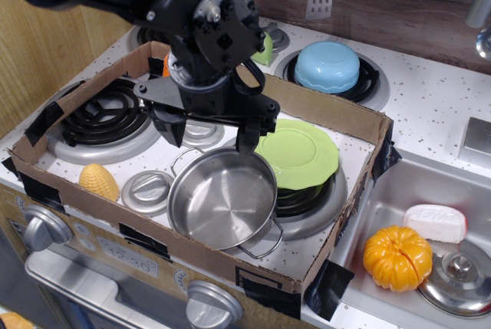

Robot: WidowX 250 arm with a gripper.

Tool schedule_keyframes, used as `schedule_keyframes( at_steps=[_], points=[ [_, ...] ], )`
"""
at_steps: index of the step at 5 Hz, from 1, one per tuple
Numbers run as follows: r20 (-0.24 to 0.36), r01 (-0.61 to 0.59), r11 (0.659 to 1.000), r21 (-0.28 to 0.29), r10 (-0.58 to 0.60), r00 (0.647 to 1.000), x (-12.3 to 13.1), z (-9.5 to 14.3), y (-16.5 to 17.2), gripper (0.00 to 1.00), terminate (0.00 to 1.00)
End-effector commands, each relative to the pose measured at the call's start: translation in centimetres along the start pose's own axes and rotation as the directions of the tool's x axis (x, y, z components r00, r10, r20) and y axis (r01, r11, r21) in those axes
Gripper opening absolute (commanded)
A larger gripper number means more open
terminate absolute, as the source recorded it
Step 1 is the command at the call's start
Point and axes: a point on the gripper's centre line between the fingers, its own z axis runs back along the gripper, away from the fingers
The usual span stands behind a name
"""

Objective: Put broccoli in pot

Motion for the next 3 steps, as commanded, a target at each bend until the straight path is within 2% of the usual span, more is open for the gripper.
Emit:
schedule_keyframes(
  at_steps=[1,2,3],
  points=[
    [0.063,0.001,1.000,-0.005,-0.001,0.998,3.2,2.1,0.1,1.00,0.00],
    [0.073,0.030,1.000,-0.007,-0.029,0.997,5.6,3.0,0.0,1.00,0.00],
    [0.091,0.066,0.998,-0.025,-0.063,0.994,7.9,1.8,-0.2,1.00,0.00]
  ],
)
